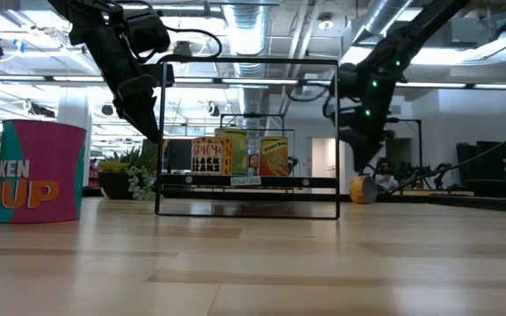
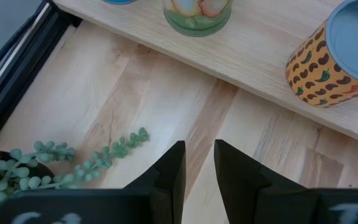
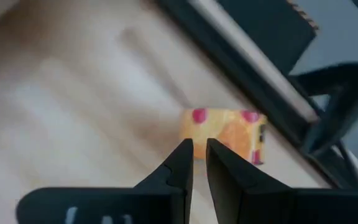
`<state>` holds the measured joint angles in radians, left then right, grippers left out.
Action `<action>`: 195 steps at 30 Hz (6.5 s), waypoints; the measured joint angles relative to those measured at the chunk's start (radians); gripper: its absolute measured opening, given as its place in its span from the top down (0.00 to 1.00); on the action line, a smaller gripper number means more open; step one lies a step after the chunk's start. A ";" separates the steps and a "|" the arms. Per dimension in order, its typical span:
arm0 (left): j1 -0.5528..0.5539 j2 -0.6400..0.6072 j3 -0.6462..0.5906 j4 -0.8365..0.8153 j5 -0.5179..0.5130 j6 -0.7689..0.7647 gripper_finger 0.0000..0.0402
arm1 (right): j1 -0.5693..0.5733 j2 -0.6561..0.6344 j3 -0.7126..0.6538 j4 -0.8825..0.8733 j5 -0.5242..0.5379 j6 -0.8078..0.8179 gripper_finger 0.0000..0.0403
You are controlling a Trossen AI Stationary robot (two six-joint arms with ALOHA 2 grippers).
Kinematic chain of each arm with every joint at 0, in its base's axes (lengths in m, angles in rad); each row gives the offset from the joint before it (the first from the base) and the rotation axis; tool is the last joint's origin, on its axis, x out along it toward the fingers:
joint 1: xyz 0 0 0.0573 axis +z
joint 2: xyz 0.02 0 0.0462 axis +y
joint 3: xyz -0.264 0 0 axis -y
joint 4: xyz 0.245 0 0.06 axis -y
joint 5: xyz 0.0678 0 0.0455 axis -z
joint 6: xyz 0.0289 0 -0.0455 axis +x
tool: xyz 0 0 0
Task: Pick and place cans onto a shelf
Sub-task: Put the canned pineapple ring on the shelf
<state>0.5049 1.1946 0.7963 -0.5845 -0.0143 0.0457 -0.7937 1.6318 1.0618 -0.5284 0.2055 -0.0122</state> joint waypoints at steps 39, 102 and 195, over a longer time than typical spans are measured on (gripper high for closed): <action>-0.005 0.000 0.000 0.007 -0.002 0.047 0.82 | -0.068 -0.171 0.008 -0.340 0.274 0.224 0.83; -0.005 0.000 0.001 0.000 0.010 0.104 0.82 | -0.175 0.010 0.010 -0.358 0.293 0.573 0.99; -0.005 0.000 0.001 0.104 0.008 0.013 0.82 | -0.041 -0.141 -0.194 -0.323 0.512 1.132 0.35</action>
<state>0.5003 1.1950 0.7971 -0.4801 -0.0063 0.0586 -0.8343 1.4910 0.8680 -0.8513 0.7173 1.1194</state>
